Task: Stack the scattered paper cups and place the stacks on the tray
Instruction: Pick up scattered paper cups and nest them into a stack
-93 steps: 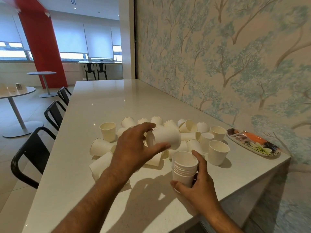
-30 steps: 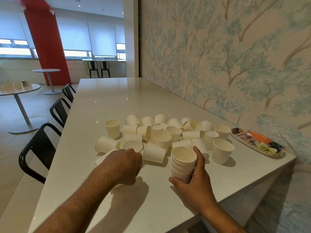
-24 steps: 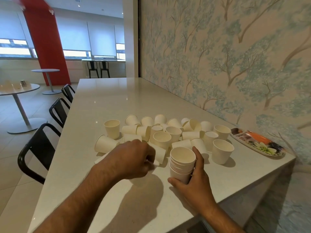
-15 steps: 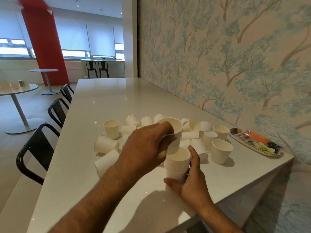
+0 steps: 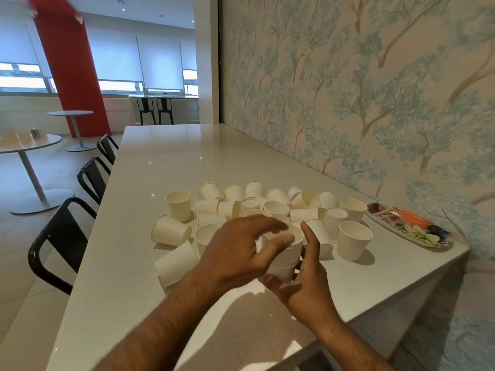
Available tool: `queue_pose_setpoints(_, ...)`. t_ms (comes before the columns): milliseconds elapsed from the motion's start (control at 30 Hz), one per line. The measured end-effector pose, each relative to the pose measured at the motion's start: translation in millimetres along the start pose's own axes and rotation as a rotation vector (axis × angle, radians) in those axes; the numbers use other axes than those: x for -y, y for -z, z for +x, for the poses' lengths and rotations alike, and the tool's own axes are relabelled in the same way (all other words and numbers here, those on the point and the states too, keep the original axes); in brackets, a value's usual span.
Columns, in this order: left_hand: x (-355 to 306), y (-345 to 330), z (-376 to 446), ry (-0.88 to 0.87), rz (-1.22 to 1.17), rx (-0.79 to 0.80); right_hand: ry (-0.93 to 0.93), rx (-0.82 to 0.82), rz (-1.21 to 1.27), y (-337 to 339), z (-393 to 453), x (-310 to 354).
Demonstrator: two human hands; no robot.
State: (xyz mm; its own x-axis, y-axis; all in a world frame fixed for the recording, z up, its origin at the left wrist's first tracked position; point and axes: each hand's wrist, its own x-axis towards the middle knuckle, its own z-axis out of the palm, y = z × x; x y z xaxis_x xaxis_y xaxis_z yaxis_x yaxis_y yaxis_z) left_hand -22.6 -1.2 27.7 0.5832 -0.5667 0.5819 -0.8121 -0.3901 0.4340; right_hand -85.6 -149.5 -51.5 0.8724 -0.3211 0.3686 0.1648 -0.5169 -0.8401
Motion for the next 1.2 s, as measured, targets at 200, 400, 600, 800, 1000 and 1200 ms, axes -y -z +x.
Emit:
queue_pose_setpoints(200,54,36,-2,0.478,0.456,0.091,-0.079,-0.023,-0.004,2,-1,-10)
queue_pose_setpoints(400,84,43,-24,0.766,0.552,0.499,-0.101,0.011,-0.004,2,0,-12)
queue_pose_setpoints(600,83,44,-32,0.774,0.557,0.575,-0.101,0.025,-0.004,-1,1,-12)
queue_pose_setpoints(800,51,63,-14,0.595,0.260,0.441,-0.085,0.030,0.001,-2,-1,-12)
queue_pose_setpoints(1000,17,41,8,0.370,-0.147,-0.067,-0.043,0.059,0.002,-4,-2,-8)
queue_pose_setpoints(1200,5,-1,15,0.262,-0.180,-0.074,-0.001,0.053,0.017,-3,-1,-6)
